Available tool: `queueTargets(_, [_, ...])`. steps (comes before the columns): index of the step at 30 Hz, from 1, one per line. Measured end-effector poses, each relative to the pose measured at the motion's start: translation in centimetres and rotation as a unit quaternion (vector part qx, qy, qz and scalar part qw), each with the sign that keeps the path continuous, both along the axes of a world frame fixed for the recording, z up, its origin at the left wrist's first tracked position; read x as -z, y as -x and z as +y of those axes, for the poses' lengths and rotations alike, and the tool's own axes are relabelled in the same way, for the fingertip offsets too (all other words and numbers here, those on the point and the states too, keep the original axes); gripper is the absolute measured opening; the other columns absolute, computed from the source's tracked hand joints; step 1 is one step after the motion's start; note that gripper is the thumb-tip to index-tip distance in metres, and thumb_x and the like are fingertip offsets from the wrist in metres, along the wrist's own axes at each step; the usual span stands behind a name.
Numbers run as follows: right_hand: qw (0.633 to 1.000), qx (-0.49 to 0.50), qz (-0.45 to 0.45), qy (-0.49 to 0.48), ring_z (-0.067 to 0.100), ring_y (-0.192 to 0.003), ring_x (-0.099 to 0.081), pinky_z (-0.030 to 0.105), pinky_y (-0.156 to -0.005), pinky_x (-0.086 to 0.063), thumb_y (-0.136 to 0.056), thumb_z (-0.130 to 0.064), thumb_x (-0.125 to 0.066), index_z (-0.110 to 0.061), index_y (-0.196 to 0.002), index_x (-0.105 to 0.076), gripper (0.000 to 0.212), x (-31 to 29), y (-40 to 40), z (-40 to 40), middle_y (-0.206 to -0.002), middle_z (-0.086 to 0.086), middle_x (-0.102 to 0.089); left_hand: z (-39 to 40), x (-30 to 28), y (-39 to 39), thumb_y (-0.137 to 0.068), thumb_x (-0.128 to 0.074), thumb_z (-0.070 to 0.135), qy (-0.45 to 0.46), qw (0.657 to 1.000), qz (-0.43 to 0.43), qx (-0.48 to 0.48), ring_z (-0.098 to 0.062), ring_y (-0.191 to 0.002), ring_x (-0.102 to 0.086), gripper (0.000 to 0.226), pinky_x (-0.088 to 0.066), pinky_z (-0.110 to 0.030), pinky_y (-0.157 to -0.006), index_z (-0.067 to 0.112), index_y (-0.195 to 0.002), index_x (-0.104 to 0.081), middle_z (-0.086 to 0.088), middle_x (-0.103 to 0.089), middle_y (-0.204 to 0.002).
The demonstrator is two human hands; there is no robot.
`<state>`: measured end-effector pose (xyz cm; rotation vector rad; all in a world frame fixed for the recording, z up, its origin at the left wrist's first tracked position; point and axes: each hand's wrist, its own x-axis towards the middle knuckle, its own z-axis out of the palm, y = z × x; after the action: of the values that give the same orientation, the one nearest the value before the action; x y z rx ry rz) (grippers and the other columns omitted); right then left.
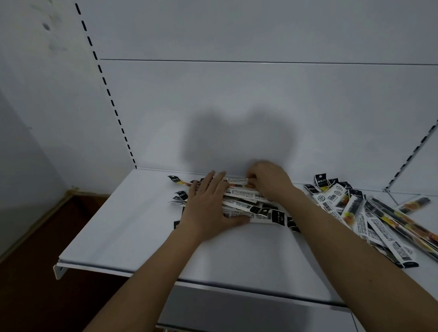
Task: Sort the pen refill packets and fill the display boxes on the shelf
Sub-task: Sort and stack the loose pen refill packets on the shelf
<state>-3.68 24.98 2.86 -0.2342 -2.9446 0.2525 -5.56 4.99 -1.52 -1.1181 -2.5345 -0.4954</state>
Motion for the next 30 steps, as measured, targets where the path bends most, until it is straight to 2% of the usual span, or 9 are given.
queueTargets(3, [0.999, 0.022, 0.039, 0.006, 0.026, -0.093, -0.061, 0.034, -0.076, -0.044, -0.097, -0.018, -0.054, -0.015, -0.099, -0.069, 0.016, -0.1, -0.7, 1.1, -0.099, 0.004, -0.064, -0.1, 0.1, 0.0, -0.066, -0.041, 0.09, -0.018, 1.0, 0.01, 0.002, -0.022, -0.144, -0.032, 0.101, -0.026, -0.055, -0.116, 0.016, -0.133, -0.051, 0.0, -0.044, -0.15])
queueTargets(6, [0.999, 0.025, -0.045, 0.007, 0.024, -0.109, -0.058, 0.04, -0.09, -0.047, -0.101, -0.021, -0.047, -0.025, -0.113, -0.069, 0.026, -0.5, -1.6, 2.6, -0.117, -0.001, -0.064, -0.1, -0.1, 0.0, -0.064, -0.042, 0.091, -0.021, 1.0, -0.015, -0.016, -0.023, -0.136, -0.04, 0.103, -0.021, -0.055, -0.117, 0.016, -0.135, -0.046, 0.001, -0.051, -0.138])
queueTargets(9, [0.989, 0.037, -0.107, 0.095, 0.023, -0.117, -0.052, 0.045, -0.1, -0.043, -0.103, -0.04, -0.04, -0.029, -0.119, -0.068, 0.034, 0.0, -2.4, 3.0, -0.13, -0.001, -0.056, -0.1, -0.2, 0.1, -0.065, -0.038, 0.094, 0.003, 1.0, -0.006, -0.027, -0.026, -0.145, -0.028, 0.11, -0.013, -0.06, -0.118, 0.024, -0.149, -0.031, 0.0, -0.038, -0.151])
queueTargets(11, [0.987, 0.057, -0.08, 0.127, 0.023, -0.116, -0.051, 0.045, -0.1, -0.042, -0.101, -0.051, -0.035, -0.032, -0.118, -0.068, 0.042, 0.5, -2.9, 2.3, -0.131, -0.001, -0.055, 0.1, -0.2, 0.3, -0.067, -0.033, 0.095, 0.034, 0.999, 0.014, -0.014, -0.026, -0.151, -0.015, 0.11, -0.008, -0.062, -0.118, 0.031, -0.155, -0.019, 0.001, -0.026, -0.161])
queueTargets(16, [0.961, 0.015, -0.042, 0.272, 0.023, -0.106, -0.06, 0.045, -0.099, -0.044, -0.102, -0.05, -0.033, -0.03, -0.101, -0.067, 0.04, 0.5, -3.9, -1.0, -0.114, 0.003, -0.067, 1.4, -1.4, 0.9, -0.064, -0.034, 0.095, 0.067, 0.998, 0.018, 0.014, -0.026, -0.142, -0.037, 0.108, -0.01, -0.065, -0.116, 0.029, -0.15, -0.036, 0.004, -0.047, -0.148])
queueTargets(19, [0.94, 0.011, -0.016, 0.341, 0.016, -0.108, -0.062, 0.045, -0.104, -0.044, -0.097, -0.061, -0.03, -0.031, -0.114, -0.066, 0.05, 0.4, -4.4, -0.7, -0.116, -0.007, -0.069, 1.1, -1.7, 1.1, -0.058, -0.036, 0.098, 0.084, 0.996, 0.019, 0.014, -0.031, -0.147, -0.025, 0.118, -0.005, -0.065, -0.117, 0.032, -0.155, -0.022, -0.001, -0.034, -0.157])
queueTargets(22, [0.934, 0.032, 0.048, 0.352, 0.019, -0.131, -0.046, 0.038, -0.11, -0.034, -0.099, -0.058, -0.037, -0.03, -0.138, -0.053, 0.051, 0.7, -5.5, 0.0, -0.136, -0.004, -0.054, -1.0, -1.9, 0.5, -0.052, -0.032, 0.103, 0.08, 0.995, 0.052, 0.026, -0.032, -0.149, -0.021, 0.125, -0.009, -0.068, -0.115, 0.033, -0.155, -0.017, -0.004, -0.029, -0.16])
queueTargets(26, [0.937, 0.035, 0.035, 0.344, 0.022, -0.145, -0.026, 0.048, -0.118, -0.025, -0.075, -0.088, -0.038, -0.036, -0.147, -0.038, 0.089, 1.3, -8.0, -1.1, -0.156, 0.001, -0.031, -4.6, -1.0, -0.1, -0.052, -0.031, 0.103, 0.067, 0.997, -0.002, 0.024, -0.019, -0.152, 0.011, 0.124, 0.003, -0.061, -0.119, 0.042, -0.156, -0.002, 0.006, 0.001, -0.166])
queueTargets(30, [0.948, 0.094, 0.049, 0.302, 0.023, -0.152, -0.005, 0.048, -0.122, -0.011, -0.091, -0.07, -0.04, -0.031, -0.154, -0.026, 0.076, 3.0, -8.2, -3.3, -0.165, 0.004, -0.008, -3.8, -0.4, -0.3, -0.054, -0.032, 0.102, 0.059, 0.996, -0.067, -0.013, -0.019, -0.151, 0.018, 0.12, 0.007, -0.058, -0.117, 0.047, -0.153, 0.008, 0.008, 0.011, -0.165])
